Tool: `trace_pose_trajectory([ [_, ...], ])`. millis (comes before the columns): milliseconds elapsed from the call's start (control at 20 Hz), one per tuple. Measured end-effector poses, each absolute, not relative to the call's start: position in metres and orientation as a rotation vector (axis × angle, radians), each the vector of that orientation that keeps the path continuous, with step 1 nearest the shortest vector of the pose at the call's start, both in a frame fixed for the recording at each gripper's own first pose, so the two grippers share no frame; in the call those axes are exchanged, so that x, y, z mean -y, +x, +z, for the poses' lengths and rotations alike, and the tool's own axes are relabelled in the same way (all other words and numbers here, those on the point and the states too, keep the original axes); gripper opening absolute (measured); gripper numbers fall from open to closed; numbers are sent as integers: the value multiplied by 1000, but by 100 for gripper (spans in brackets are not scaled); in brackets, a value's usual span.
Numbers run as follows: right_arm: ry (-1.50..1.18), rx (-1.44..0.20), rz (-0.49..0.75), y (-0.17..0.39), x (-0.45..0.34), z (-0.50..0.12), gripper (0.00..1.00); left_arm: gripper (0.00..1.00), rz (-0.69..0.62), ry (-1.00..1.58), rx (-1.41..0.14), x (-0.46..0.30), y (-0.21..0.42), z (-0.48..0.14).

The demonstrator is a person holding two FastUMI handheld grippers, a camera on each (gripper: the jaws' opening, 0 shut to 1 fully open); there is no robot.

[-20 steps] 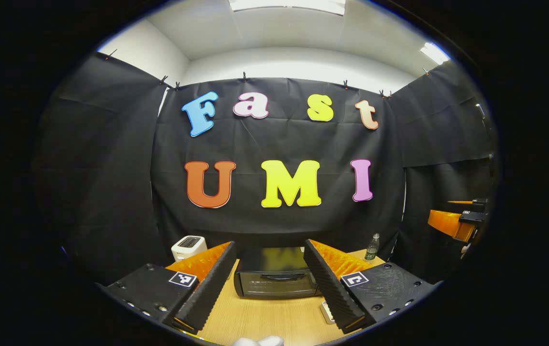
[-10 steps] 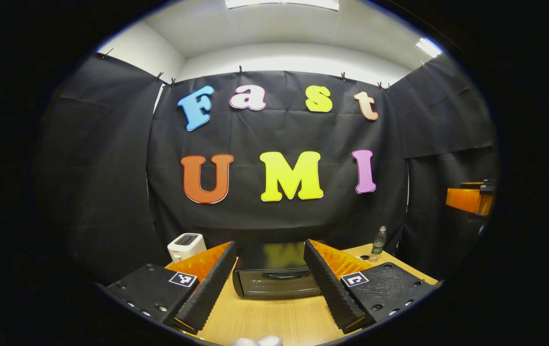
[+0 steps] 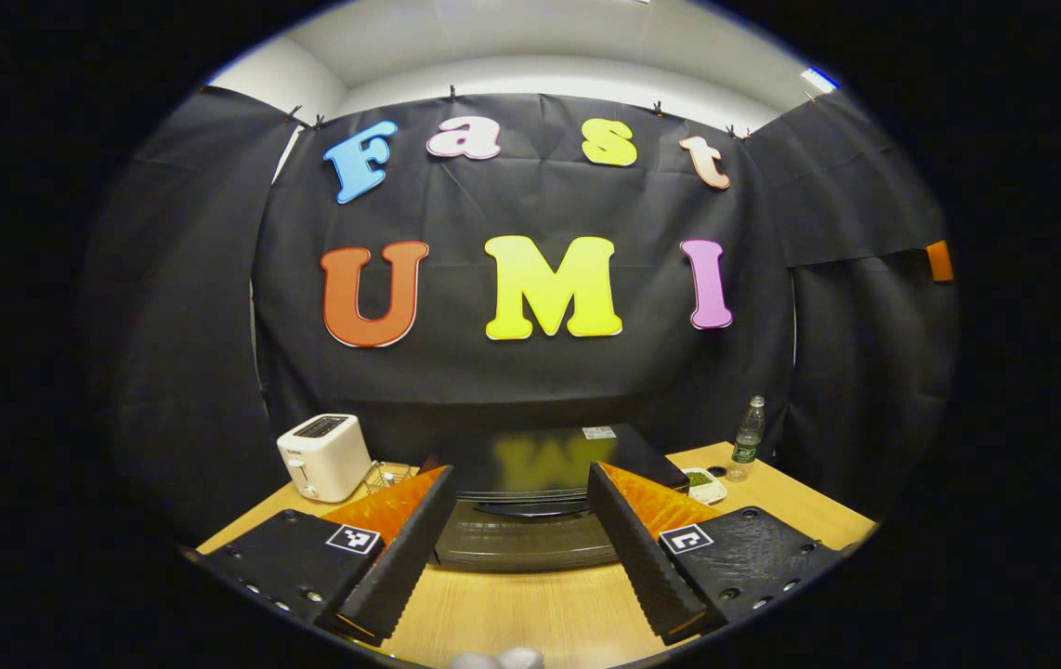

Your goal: Open the electric oven with the left hand, put the food in, and close the electric oven.

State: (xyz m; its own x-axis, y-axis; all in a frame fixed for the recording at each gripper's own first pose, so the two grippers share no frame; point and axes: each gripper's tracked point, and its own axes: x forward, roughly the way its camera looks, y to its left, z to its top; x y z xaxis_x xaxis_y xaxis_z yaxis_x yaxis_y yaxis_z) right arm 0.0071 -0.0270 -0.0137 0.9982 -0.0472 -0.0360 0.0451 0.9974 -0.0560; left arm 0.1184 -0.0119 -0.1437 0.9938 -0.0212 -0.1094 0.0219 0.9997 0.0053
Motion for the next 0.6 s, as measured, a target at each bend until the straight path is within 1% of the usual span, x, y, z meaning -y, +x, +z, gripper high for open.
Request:
trace_pose_trajectory([
  [300, -100, -87, -110, 10, 51, -22, 99, 95, -2, 27, -191, 18, 179, -200],
  [600, -105, -126, -120, 21, 55, -30, 99, 95, 8, 42, -259, 16, 205, -239],
])
